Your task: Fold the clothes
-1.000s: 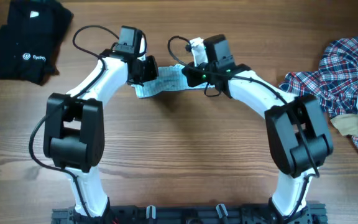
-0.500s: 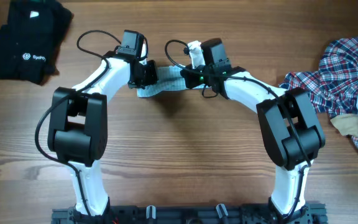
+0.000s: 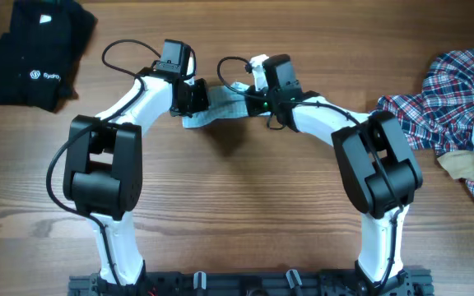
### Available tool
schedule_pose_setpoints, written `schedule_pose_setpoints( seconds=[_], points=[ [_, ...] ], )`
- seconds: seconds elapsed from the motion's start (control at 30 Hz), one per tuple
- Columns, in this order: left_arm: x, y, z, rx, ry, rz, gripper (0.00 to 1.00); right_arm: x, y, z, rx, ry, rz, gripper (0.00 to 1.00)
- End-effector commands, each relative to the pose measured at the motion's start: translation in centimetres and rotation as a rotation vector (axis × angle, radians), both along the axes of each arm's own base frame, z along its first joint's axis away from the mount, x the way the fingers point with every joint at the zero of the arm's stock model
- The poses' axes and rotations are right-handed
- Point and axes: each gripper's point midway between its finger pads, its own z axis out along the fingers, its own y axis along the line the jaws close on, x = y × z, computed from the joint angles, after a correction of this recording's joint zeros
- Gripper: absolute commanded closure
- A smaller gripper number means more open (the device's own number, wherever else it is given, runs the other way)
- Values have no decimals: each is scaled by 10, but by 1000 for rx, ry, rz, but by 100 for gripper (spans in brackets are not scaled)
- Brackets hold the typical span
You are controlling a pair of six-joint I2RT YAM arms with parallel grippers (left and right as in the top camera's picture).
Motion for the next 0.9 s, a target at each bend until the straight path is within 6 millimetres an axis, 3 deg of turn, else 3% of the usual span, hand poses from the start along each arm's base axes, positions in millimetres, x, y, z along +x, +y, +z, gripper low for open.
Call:
schedule_pose_setpoints(
  seconds=[0.0,0.17,0.3,0.57,0.63,0.7,0.77,0.87],
  points=[
    [-3,0,-8,6,14,-10,76,17,-40,-11,-161,-56,-163,96],
    [-4,1,-8,8,19,-9,77,23,-39,-2,-156,-82,-172,96],
    [-2,0,0,4,1,-9,80,26,-26,27,-90,-111,-133,96],
    [5,-2,68,-28,-132,-15,74,25,-23,98,-31,-205,-133,96],
    [-2,-6,95,-58,-170,-52,62,21,-25,107,-18,-195,-149,59],
    [-6,-6,116,-67,-199,-53,51,17,-28,110,0,-167,-177,53],
    [-10,0,133,-59,-222,-42,37,12,-35,107,27,-111,-233,38],
    [-13,32,128,-1,-185,29,26,7,-61,92,51,2,-357,30]
  ],
)
